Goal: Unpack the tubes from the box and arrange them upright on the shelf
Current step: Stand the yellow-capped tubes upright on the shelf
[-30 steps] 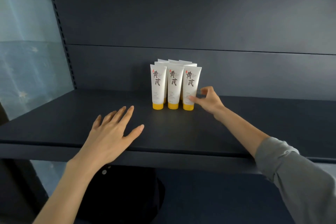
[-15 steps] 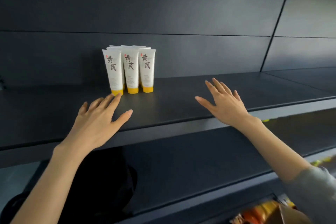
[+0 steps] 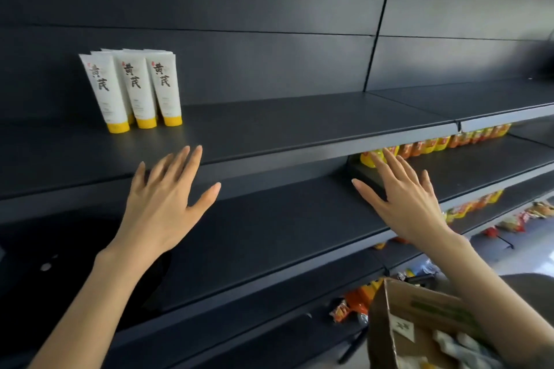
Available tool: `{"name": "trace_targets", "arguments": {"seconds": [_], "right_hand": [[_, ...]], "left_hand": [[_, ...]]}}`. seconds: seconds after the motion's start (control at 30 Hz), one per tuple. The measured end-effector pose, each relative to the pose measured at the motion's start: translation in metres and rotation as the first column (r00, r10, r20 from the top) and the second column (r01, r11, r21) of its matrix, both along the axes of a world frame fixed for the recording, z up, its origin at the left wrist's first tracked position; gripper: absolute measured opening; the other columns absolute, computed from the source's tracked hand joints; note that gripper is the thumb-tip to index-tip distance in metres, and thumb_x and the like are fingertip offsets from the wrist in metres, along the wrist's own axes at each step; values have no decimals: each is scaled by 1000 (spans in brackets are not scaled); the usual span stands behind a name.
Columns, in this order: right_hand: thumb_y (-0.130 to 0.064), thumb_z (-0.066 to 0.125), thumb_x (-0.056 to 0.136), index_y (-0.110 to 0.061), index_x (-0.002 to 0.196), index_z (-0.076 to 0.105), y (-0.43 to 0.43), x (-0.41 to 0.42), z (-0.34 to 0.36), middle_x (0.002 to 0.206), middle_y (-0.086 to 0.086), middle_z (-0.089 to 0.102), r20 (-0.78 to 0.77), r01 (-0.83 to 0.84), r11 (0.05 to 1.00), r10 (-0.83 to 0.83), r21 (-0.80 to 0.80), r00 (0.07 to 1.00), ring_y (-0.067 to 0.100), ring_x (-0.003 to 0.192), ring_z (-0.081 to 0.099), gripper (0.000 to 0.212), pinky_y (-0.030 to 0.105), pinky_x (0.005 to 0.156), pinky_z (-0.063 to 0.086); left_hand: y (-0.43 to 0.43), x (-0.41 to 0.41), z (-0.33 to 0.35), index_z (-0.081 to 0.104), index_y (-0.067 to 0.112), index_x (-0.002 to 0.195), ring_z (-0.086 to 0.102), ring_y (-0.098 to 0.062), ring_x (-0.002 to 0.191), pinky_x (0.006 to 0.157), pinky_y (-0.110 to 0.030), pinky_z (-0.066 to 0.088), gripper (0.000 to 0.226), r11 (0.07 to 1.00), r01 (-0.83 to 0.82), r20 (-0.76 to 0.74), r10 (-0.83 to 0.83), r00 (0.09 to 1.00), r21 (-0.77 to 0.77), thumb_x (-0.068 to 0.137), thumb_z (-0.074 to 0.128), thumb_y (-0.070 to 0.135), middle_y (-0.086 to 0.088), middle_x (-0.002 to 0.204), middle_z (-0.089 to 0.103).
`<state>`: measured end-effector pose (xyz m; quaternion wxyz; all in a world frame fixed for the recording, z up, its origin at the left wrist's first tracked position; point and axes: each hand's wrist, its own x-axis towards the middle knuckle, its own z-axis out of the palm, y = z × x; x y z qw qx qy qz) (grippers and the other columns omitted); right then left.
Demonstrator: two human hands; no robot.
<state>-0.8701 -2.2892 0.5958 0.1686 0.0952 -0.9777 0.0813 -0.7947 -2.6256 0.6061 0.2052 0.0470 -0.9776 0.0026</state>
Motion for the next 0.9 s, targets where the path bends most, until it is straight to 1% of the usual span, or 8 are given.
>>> {"name": "trace_targets", "arguments": {"seconds": [0.13, 0.23, 0.3, 0.4, 0.47, 0.6, 0.8, 0.9], "right_hand": [[-73, 11, 80, -29, 152, 9, 60, 15, -23, 160, -4, 5, 55, 82, 996, -81, -23, 995, 18, 147, 3, 85, 54, 116, 6], [-73, 12, 79, -30, 151, 10, 103, 27, -43, 160, -4, 6, 103, 162, 987, -159, -21, 982, 19, 147, 3, 84, 53, 115, 6], [-71, 16, 82, -30, 152, 10, 130, 36, -60, 160, -3, 7, 129, 209, 978, -204, -20, 970, 19, 147, 4, 81, 55, 115, 7], [-71, 15, 83, -32, 152, 7, 163, 49, -87, 160, -3, 3, 203, 287, 958, -276, -27, 940, 18, 147, 0, 80, 55, 115, 4], [-73, 12, 81, -32, 151, 6, 182, 57, -106, 160, -3, 2, 253, 345, 938, -327, -29, 911, 18, 147, -1, 82, 55, 115, 2], [-74, 9, 78, -28, 151, 11, 209, 72, -147, 160, -1, 7, 324, 456, 890, -425, -22, 845, 19, 147, 2, 87, 55, 115, 5], [-69, 21, 86, -26, 152, 10, 228, 75, -211, 160, -2, 7, 489, 627, 778, -534, -36, 690, 19, 147, 4, 80, 53, 116, 6], [-66, 25, 89, -25, 152, 8, 228, 69, -242, 160, -1, 5, 558, 684, 728, -553, -37, 618, 19, 147, 3, 77, 53, 116, 6]], "left_hand": [[48, 9, -13, 23, 15, 149, 33, -29, 138, 113, -54, 19, 82, 997, 73, -39, -71, 997, 37, 85, 11, 63, -9, 152, 32], [93, 6, -30, 29, 11, 148, 39, -32, 135, 111, -56, 21, 78, 985, 162, -21, -161, 987, 66, 88, 16, 59, -11, 149, 38], [121, -1, -43, 30, 11, 147, 39, -31, 135, 111, -55, 22, 79, 972, 222, 26, -224, 974, 74, 88, 14, 60, -11, 149, 38], [156, -18, -66, 28, 13, 148, 36, -27, 137, 113, -53, 20, 87, 951, 303, 116, -308, 944, 60, 87, -1, 67, -9, 151, 35], [176, -32, -84, 24, 15, 149, 33, -26, 139, 114, -51, 18, 90, 934, 354, 176, -358, 917, 54, 84, -7, 69, -7, 153, 31], [210, -65, -122, 21, 17, 149, 29, -23, 141, 115, -49, 16, 85, 901, 428, 283, -430, 857, 72, 82, 1, 66, -5, 155, 27], [258, -123, -175, 11, 21, 151, 19, -18, 144, 117, -45, 10, 89, 832, 544, 425, -534, 731, 111, 77, -7, 67, 0, 158, 19], [279, -151, -200, 8, 22, 151, 17, -17, 145, 117, -45, 10, 85, 793, 600, 472, -571, 672, 106, 83, -9, 69, 1, 158, 17]]}}
